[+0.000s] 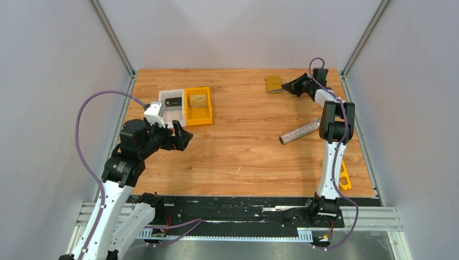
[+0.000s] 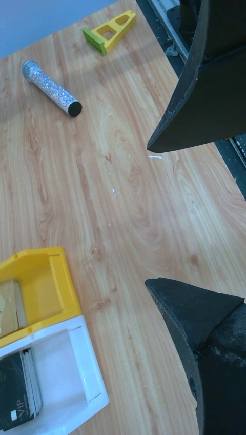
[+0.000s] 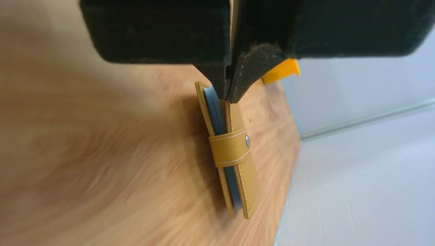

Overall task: Take the credit cards out of the card holder
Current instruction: Move the card holder to the center of the board.

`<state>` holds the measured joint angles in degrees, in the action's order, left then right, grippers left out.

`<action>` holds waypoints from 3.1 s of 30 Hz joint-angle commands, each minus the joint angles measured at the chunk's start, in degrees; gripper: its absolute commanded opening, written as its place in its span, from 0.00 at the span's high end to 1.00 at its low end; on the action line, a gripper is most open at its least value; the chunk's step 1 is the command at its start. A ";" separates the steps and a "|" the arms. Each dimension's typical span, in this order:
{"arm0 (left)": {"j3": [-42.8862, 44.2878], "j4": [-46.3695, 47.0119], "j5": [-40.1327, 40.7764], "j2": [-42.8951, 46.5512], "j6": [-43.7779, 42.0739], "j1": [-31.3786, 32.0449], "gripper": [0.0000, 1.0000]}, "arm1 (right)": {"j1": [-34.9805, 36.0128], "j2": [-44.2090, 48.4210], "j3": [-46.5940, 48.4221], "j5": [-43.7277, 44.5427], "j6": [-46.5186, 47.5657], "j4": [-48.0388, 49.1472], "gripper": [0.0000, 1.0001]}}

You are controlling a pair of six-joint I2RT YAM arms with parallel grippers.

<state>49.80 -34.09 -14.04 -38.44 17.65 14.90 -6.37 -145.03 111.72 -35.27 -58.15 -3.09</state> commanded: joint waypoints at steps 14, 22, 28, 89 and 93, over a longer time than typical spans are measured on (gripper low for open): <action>-0.41 1.88 -1.85 1.02 -0.07 -0.23 0.00 | 12.46 27.35 -32.48 -1.46 15.41 -3.60 1.00; -0.41 1.93 -1.74 0.99 -0.07 -0.22 0.00 | 19.74 40.64 -46.32 1.58 17.80 -4.74 1.00; -0.43 2.00 -2.24 0.59 -0.05 -0.22 0.00 | 21.60 46.31 -46.62 11.53 23.31 -7.91 0.74; -0.58 2.40 -2.66 0.91 -0.69 -0.22 0.00 | 31.30 21.78 -22.78 9.62 49.48 -19.22 0.67; -0.58 2.31 -2.66 0.58 -0.77 -0.21 0.00 | 35.07 25.02 -28.51 10.61 50.33 -19.02 0.69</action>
<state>49.41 -33.63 -16.23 -37.60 17.67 14.90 25.41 -123.85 88.14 -26.81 -10.61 -22.04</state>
